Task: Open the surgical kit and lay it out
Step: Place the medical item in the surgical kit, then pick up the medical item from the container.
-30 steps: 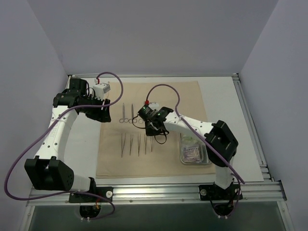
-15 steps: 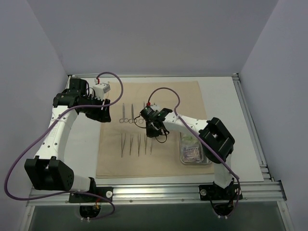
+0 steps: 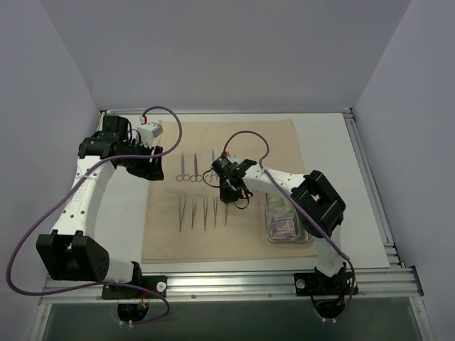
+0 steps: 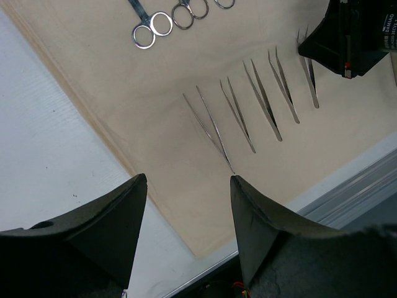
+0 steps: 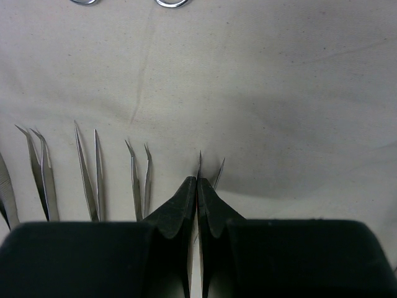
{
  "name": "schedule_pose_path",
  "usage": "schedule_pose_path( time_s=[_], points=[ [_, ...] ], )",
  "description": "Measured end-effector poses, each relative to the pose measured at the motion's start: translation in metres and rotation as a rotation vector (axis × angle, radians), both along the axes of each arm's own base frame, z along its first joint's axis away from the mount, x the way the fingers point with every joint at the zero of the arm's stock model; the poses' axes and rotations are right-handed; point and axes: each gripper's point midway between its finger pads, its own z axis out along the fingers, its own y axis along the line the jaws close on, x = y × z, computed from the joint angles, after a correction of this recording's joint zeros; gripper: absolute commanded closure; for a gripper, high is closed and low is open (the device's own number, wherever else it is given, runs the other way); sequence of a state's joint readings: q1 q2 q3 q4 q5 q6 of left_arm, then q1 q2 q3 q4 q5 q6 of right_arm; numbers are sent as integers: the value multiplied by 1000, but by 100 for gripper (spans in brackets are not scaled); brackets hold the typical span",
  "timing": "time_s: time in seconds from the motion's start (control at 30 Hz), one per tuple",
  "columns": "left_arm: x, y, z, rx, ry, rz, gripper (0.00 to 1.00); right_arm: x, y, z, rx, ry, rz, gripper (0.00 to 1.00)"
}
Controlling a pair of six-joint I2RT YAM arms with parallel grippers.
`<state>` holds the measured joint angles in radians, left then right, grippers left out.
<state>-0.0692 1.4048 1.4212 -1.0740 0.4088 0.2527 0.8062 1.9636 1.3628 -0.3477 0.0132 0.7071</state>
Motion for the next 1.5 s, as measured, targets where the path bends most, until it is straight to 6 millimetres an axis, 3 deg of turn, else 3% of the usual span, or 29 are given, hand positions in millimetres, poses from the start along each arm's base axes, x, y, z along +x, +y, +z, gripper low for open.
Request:
schedule_pose_path(
  time_s=[0.2,0.33,0.6,0.93,1.23,1.5],
  points=[
    [0,0,0,0,0,0,35,-1,0,-6,-9,12,2,98],
    [0,0,0,1,-1,-2,35,-1,0,-6,-9,11,4,86],
    [0,0,0,2,-2,-3,35,6,7,3,9,-8,7,72],
    [0,0,0,2,-2,-3,35,4,9,13,4,-10,21,42],
    [0,0,0,2,-1,-3,35,7,12,55,51,-74,27,26],
    [0,0,-1,2,0,-3,35,10,14,103,126,-160,39,26]
  ],
)
